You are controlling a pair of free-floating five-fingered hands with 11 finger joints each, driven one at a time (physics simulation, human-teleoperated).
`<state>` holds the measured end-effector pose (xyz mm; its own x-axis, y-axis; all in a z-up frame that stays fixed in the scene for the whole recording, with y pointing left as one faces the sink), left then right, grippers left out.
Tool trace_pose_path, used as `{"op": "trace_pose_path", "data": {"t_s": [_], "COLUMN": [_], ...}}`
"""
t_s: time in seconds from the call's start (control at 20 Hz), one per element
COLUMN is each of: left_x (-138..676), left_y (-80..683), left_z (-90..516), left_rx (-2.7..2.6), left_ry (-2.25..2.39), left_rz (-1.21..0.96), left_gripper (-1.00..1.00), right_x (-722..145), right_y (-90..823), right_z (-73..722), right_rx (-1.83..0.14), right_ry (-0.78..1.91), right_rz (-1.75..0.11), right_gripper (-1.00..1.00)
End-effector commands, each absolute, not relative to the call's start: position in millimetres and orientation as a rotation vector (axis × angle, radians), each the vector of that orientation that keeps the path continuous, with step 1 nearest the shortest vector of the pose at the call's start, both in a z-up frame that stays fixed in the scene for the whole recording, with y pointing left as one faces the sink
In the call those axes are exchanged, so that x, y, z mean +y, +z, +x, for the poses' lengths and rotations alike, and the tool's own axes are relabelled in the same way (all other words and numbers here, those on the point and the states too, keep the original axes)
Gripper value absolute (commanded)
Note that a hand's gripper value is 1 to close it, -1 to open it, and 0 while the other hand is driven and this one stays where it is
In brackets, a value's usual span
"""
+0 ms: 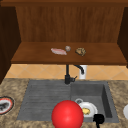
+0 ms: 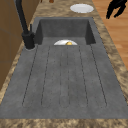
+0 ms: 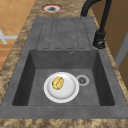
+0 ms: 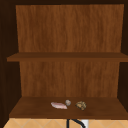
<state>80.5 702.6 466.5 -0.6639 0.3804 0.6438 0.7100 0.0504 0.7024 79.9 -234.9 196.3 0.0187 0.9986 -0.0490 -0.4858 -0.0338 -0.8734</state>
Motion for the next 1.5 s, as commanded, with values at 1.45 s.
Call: {"op": "trace_pose_path", "data": {"t_s": [1.45], "left_x": [532], "left_y": [658], "left_z": [-47], "left_rx": [-1.936], "left_ry": [-1.712], "left_rz": [-1.019], "left_gripper": [-1.0], "right_x": [-235], "right_y": [196], "right_z": [80], "right_rx": [-0.787], "right_ry": [1.416], "right_rz": [-0.871], "right_gripper": [0.0]}}
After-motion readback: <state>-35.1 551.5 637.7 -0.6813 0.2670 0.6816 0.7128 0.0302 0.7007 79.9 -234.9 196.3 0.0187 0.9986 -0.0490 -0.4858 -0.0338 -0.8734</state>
